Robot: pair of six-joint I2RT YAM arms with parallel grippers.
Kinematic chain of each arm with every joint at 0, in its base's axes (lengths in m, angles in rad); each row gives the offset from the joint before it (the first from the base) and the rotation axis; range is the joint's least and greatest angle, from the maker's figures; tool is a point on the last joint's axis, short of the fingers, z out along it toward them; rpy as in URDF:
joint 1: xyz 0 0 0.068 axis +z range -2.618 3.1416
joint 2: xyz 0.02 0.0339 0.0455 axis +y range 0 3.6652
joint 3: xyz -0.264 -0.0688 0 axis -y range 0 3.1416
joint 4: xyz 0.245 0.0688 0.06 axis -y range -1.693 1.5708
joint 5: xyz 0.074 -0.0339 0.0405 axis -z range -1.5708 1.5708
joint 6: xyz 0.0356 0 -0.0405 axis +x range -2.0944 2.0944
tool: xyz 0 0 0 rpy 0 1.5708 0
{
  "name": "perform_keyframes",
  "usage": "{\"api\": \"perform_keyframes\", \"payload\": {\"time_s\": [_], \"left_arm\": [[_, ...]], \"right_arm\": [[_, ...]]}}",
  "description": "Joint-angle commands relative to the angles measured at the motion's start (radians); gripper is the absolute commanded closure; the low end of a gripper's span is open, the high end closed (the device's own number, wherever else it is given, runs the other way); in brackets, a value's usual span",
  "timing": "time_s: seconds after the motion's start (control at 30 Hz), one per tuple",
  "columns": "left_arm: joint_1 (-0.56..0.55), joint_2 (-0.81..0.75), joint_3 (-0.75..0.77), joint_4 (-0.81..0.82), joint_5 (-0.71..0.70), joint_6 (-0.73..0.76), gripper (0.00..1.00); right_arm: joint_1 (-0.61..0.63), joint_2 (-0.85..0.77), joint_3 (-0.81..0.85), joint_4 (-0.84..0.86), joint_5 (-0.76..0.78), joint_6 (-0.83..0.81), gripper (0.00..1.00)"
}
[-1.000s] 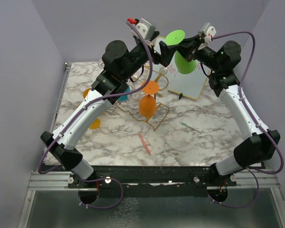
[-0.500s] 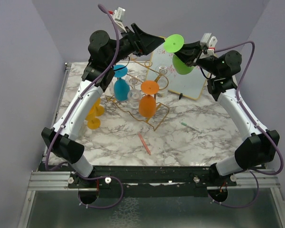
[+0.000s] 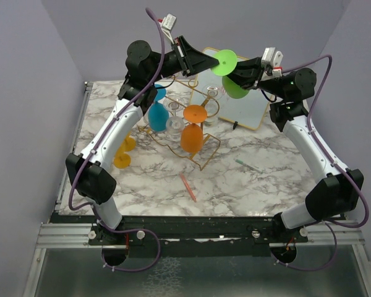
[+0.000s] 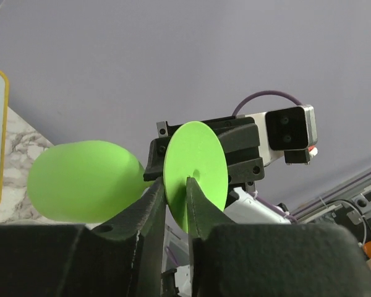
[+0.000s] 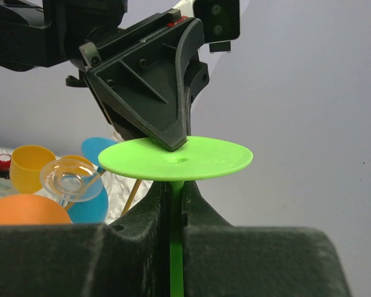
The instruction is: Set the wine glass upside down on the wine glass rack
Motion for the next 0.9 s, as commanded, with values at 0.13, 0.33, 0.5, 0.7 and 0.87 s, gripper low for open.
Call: {"api": "perform_keyframes", "payload": {"time_s": [0.13, 0.33, 0.5, 0.7, 0.87], "left_arm": [[0.005, 0.0, 0.039, 0.071, 0.056, -0.048, 1.0], [0.024, 0.0, 0.068, 0.081, -0.012, -0.059, 1.0], [0.052, 0.018, 0.081, 0.082, -0.086, -0.11, 1.0], [0.089, 0.043, 0.025, 0.07, -0.138, -0.2, 1.0], [0.097, 0.061, 0.02, -0.02, -0.194, -0.173, 1.0]], "right_arm": [[0.0, 0.013, 0.027, 0.003, -0.011, 0.013, 0.89], [0.0, -0.031, -0.024, -0.011, 0.085, 0.014, 0.45], [0.0, -0.099, -0.095, -0.071, 0.177, -0.026, 0.38], [0.0, -0.224, -0.207, -0.165, 0.319, -0.067, 0.38], [0.0, -0.342, -0.258, -0.256, 0.374, -0.064, 0.38]]}}
